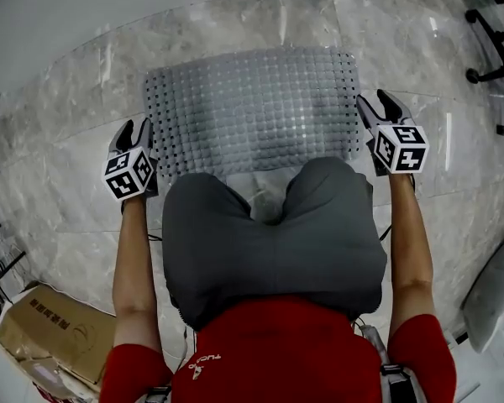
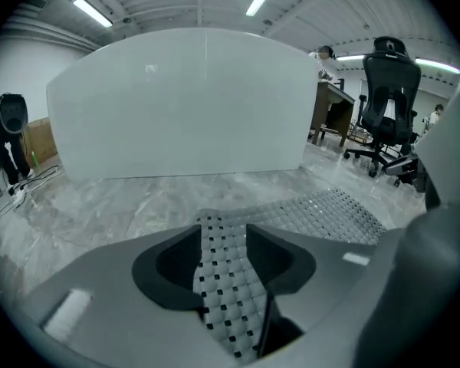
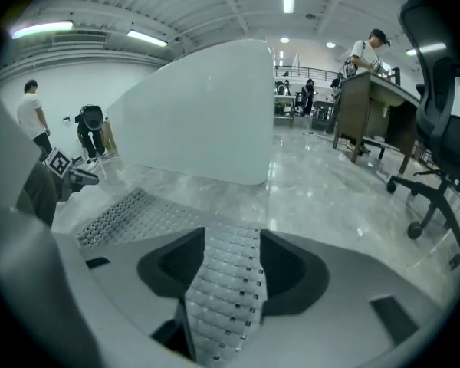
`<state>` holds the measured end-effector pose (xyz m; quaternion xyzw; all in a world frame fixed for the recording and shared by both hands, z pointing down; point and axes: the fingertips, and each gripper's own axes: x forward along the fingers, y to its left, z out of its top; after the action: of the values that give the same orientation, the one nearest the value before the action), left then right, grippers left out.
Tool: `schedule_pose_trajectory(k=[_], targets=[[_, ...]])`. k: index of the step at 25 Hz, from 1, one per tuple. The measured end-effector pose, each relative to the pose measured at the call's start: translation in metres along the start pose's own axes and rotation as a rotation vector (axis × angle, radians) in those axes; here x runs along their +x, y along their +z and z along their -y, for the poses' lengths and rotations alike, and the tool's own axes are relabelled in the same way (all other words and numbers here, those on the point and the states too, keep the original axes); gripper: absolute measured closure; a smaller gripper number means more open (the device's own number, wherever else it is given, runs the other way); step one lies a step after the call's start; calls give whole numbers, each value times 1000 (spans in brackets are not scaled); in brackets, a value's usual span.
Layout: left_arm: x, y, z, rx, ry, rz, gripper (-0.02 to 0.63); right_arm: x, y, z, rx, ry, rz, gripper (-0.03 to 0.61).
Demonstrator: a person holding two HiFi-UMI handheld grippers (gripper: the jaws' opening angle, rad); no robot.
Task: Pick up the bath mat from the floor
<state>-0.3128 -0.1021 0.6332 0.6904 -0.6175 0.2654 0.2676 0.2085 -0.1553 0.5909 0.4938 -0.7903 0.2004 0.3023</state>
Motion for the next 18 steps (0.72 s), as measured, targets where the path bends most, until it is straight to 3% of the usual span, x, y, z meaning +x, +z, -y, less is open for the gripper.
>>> schedule_pose_trajectory(k=[8, 18], targets=[[42, -60, -15, 18, 12, -214, 422, 46, -60, 19, 63, 23, -160, 348], [67, -100, -24, -20, -6, -341, 347, 85, -127, 40, 143, 22, -347, 304]])
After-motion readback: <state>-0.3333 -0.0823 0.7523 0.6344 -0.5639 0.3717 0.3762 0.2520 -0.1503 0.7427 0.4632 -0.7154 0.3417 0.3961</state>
